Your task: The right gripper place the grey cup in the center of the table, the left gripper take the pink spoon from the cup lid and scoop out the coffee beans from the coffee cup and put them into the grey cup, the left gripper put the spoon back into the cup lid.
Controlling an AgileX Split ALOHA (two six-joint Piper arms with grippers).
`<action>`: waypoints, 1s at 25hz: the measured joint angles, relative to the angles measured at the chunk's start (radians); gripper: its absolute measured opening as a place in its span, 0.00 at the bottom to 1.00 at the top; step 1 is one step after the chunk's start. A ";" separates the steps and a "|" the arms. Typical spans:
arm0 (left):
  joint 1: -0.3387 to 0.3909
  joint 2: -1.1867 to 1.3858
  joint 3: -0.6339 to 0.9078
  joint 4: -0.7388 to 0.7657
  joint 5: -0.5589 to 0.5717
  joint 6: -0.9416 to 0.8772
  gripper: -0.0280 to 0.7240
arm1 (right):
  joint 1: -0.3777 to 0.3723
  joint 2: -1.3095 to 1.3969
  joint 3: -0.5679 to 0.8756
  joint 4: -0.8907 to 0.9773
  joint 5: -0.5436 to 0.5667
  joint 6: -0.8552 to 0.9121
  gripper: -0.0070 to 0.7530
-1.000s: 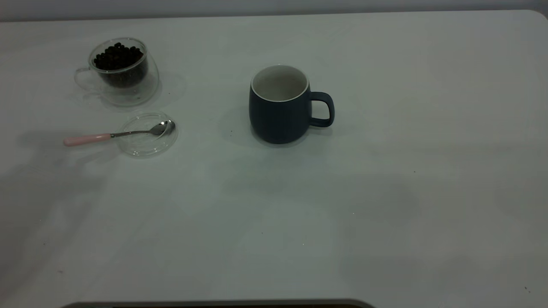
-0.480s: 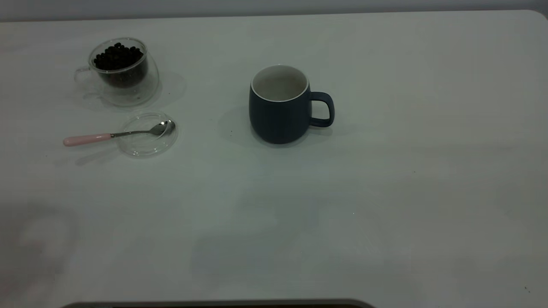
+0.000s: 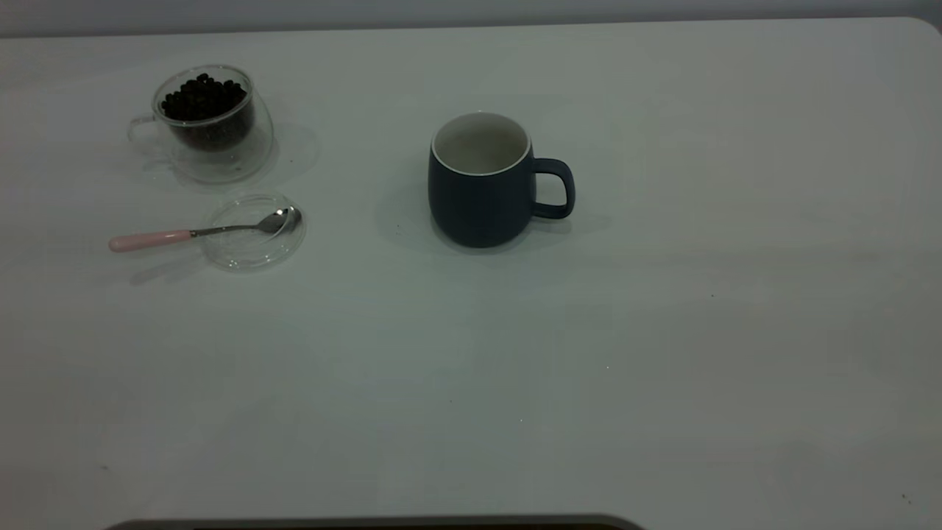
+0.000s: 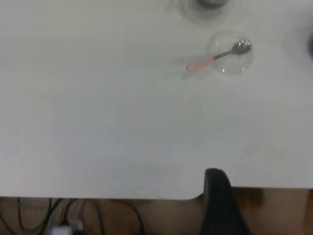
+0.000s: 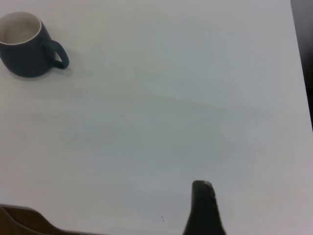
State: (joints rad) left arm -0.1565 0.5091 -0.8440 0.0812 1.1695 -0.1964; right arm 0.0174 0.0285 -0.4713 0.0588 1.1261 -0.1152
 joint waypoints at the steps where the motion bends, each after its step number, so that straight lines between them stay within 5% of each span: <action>1: 0.000 -0.048 0.027 0.001 0.000 0.000 0.72 | 0.000 0.000 0.000 0.000 0.000 0.000 0.78; 11: 0.206 -0.414 0.308 -0.023 -0.004 0.067 0.72 | 0.000 0.000 0.000 0.000 0.000 0.000 0.78; 25: 0.219 -0.527 0.351 -0.111 -0.020 0.247 0.72 | 0.000 0.000 0.000 0.000 0.000 0.000 0.78</action>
State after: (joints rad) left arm 0.0623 -0.0181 -0.4929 -0.0303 1.1494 0.0503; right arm 0.0174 0.0285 -0.4713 0.0588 1.1261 -0.1152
